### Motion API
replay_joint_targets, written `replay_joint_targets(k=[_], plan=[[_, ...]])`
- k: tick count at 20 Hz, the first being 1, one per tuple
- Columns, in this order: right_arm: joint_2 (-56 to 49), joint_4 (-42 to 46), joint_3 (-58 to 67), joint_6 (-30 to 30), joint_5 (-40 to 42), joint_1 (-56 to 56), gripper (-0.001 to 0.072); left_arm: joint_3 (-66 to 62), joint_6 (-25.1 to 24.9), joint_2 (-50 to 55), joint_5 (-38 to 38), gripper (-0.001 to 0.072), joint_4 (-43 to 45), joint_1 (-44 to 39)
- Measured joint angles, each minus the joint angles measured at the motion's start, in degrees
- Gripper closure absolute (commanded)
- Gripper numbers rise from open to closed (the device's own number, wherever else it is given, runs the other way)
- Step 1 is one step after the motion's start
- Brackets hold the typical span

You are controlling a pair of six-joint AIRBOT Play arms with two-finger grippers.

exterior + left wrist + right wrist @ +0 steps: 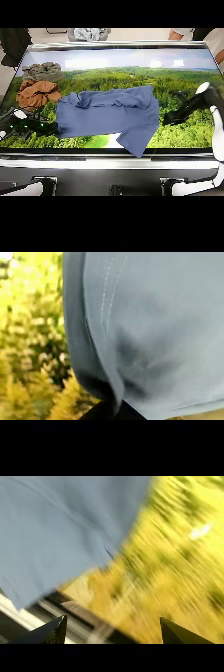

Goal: Fold the shirts.

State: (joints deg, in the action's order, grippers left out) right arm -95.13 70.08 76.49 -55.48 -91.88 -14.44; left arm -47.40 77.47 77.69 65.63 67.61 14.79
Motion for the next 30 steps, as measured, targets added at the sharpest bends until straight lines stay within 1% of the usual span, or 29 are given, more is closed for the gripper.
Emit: replay_joint_targets(k=[1,3,5,6,8,9,10,11,13,16,19,22,24,26,30], plan=[[0.0,-1.3,-2.0,0.3,2.7,0.9,0.0124,0.0,-0.2,-0.8,0.3,0.0683,0.0,0.1],[0.0,-2.8,-4.5,0.2,7.1,1.6,0.0155,-0.1,-0.5,-2.4,0.6,0.0683,-0.5,-0.1],[-0.3,-5.6,-5.9,0.2,10.1,2.3,0.0159,-0.1,-0.7,-3.8,0.7,0.0683,-0.5,-0.1],[-0.6,-7.0,-6.3,0.2,11.1,2.6,0.0208,-0.1,-0.9,-4.4,0.8,0.0683,-0.5,-0.1],[-1.3,-9.4,-7.0,-0.1,12.4,2.7,0.0375,-0.4,-1.0,-5.2,0.9,0.0683,-0.7,-0.2],[-1.7,-10.1,-7.3,-0.3,13.0,2.7,0.0608,-0.7,-1.1,-5.4,1.0,0.0683,-0.7,-0.2],[-1.9,-10.6,-7.4,-0.5,13.2,2.8,0.0668,-1.2,-1.2,-5.6,1.0,0.0684,-0.7,-0.2],[-1.9,-11.3,-7.2,-0.9,13.1,2.9,0.0670,-2.1,-1.6,-5.8,1.1,0.0685,-0.7,-0.2],[-0.8,-11.4,-5.2,0.7,12.0,2.7,0.0670,-5.9,-2.3,-7.5,1.8,0.0685,-0.7,-0.2],[5.9,-9.9,3.8,3.8,11.2,2.2,0.0670,-17.5,-2.5,-13.5,2.3,0.0684,-0.8,-0.2],[18.1,-7.2,18.9,5.5,14.3,1.8,0.0670,-34.1,-2.0,-21.1,1.9,0.0684,-1.4,-0.3],[33.2,-2.7,30.5,8.1,22.5,1.6,0.0670,-48.6,0.7,-28.7,-2.2,0.0684,-2.2,-0.2],[41.6,0.8,33.9,8.7,25.6,1.5,0.0670,-53.6,2.5,-33.0,-5.1,0.0684,-5.0,-0.2],[48.2,4.6,35.8,8.3,26.2,1.5,0.0670,-56.2,3.5,-36.6,-7.1,0.0684,-6.6,-0.2],[55.1,9.5,37.3,7.2,26.2,1.5,0.0670,-58.3,3.5,-39.7,-8.3,0.0684,-7.3,-0.2]])
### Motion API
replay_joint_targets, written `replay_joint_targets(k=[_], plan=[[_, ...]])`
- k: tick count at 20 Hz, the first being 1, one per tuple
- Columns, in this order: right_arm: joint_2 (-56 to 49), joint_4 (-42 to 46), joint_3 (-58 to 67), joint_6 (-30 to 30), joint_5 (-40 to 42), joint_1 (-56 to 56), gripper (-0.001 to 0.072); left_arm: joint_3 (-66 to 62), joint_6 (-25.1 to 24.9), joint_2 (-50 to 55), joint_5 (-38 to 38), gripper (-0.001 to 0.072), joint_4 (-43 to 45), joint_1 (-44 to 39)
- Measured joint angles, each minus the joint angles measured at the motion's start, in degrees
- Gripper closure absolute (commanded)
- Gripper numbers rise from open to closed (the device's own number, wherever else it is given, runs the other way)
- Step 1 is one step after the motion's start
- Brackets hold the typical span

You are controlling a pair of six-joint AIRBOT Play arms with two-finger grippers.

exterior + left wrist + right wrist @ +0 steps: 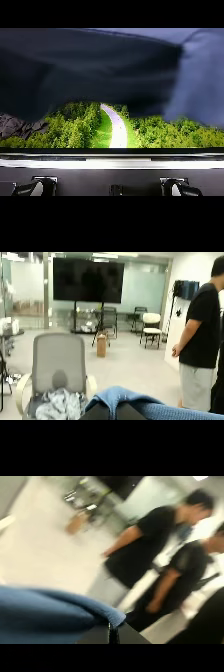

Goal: Fold the shirts.

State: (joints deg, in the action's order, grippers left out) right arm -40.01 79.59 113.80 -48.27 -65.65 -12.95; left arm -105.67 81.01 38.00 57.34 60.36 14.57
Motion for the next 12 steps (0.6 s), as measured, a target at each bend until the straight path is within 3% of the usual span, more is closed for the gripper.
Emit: replay_joint_targets(k=[4,7,9,12], plan=[[0.1,2.3,0.4,-1.8,-3.4,0.0,0.0669,-0.6,-0.5,-0.1,1.7,0.0684,-0.3,0.0],[-4.7,3.2,0.4,-3.3,-11.1,0.0,0.0670,-0.5,-0.6,3.5,8.6,0.0685,-0.3,0.0],[-11.6,3.5,0.4,-4.1,-18.6,0.0,0.0670,1.5,-1.4,8.4,15.1,0.0685,-0.2,0.0],[-26.1,2.7,0.3,-4.7,-26.7,0.1,0.0670,9.2,-3.7,17.0,19.1,0.0685,0.2,-0.1]])
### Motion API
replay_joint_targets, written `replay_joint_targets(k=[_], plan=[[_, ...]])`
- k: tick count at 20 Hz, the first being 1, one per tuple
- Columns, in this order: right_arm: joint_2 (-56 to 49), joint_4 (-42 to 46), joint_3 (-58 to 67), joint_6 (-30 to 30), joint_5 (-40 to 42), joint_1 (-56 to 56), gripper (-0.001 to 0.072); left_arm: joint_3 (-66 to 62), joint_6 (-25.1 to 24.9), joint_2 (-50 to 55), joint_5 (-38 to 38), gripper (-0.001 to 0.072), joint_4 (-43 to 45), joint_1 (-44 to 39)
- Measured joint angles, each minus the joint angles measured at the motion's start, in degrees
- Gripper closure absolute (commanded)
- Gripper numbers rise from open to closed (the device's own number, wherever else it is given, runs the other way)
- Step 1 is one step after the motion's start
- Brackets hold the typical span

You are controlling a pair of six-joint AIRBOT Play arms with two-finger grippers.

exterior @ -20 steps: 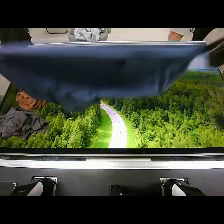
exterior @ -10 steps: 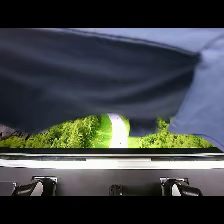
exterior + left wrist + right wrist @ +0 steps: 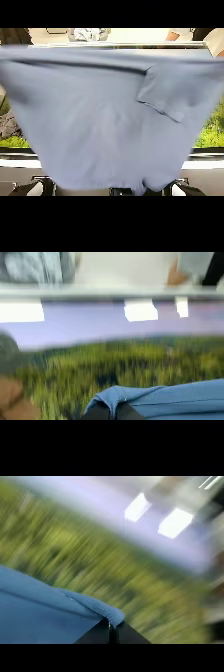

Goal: Fold the shirts.

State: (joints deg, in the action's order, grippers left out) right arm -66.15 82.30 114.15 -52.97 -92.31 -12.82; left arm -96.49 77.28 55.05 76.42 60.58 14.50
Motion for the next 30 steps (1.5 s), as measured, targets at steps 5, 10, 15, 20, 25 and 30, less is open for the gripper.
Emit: replay_joint_targets(k=[5,10,15,20,25,30], plan=[[-25.2,-1.8,0.0,-2.3,3.4,3.6,0.0669,13.3,-1.7,17.8,-6.1,0.0685,0.5,-0.2],[-39.8,-5.1,0.1,-5.9,17.2,7.4,0.0669,12.3,-2.2,35.6,-13.9,0.0683,-1.8,-0.3],[-43.1,-6.3,0.1,-6.3,24.3,8.4,0.0669,7.1,-4.1,43.3,-15.7,0.0683,-3.9,-0.3],[-42.7,-2.4,-0.6,-3.3,11.8,8.5,0.0669,7.2,-3.0,44.8,-3.2,0.0684,-1.6,-1.4],[-44.3,-0.3,-2.9,-3.8,3.2,8.7,0.0669,11.5,0.3,45.2,4.0,0.0685,4.0,-2.7],[-46.3,0.3,-3.5,-6.1,0.7,8.7,0.0261,13.0,1.8,45.3,6.0,0.0267,5.7,-3.0]])
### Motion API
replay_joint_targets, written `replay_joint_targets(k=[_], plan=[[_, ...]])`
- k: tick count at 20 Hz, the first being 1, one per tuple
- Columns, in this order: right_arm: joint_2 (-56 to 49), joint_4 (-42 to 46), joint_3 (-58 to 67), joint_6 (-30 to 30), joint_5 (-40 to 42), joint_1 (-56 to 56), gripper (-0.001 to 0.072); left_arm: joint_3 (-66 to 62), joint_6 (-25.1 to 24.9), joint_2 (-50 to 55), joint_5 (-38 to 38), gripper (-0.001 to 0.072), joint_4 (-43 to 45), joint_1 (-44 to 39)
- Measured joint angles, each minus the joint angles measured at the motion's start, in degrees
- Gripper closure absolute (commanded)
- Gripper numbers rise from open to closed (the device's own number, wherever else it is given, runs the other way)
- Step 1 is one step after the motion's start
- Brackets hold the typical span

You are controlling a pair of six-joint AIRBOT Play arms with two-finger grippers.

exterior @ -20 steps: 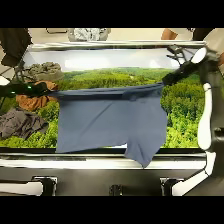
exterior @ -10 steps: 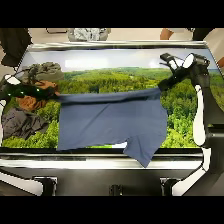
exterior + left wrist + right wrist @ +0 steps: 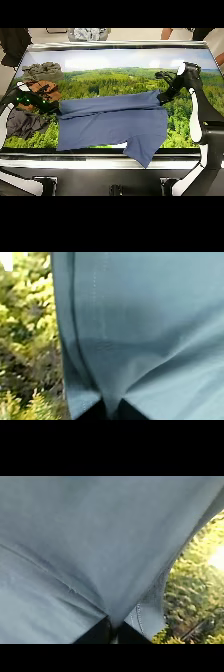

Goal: Fold the shirts.

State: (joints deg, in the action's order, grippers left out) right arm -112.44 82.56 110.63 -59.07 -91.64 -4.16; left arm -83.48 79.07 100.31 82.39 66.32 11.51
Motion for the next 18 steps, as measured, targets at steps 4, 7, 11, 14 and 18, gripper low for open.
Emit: replay_joint_targets(k=[4,7,11,14,18], plan=[[1.0,0.2,-0.1,0.6,-1.9,-0.8,0.0132,-1.5,1.3,-0.8,1.3,0.0250,0.0,1.1],[3.9,0.7,-0.2,1.1,-6.4,-4.6,0.0161,-0.8,2.4,-3.8,4.1,0.0226,0.4,3.5],[9.6,0.7,-4.9,0.2,-9.9,-9.0,0.0160,13.9,2.9,-13.7,3.4,0.0175,2.4,6.4],[14.0,0.7,-12.5,0.0,-7.7,-10.0,0.0158,30.8,0.9,-22.4,-1.9,0.0176,2.9,7.9],[16.8,0.6,-19.3,0.6,-7.1,-10.1,0.0158,44.5,-2.2,-29.0,-8.1,0.0185,-0.1,8.5]])
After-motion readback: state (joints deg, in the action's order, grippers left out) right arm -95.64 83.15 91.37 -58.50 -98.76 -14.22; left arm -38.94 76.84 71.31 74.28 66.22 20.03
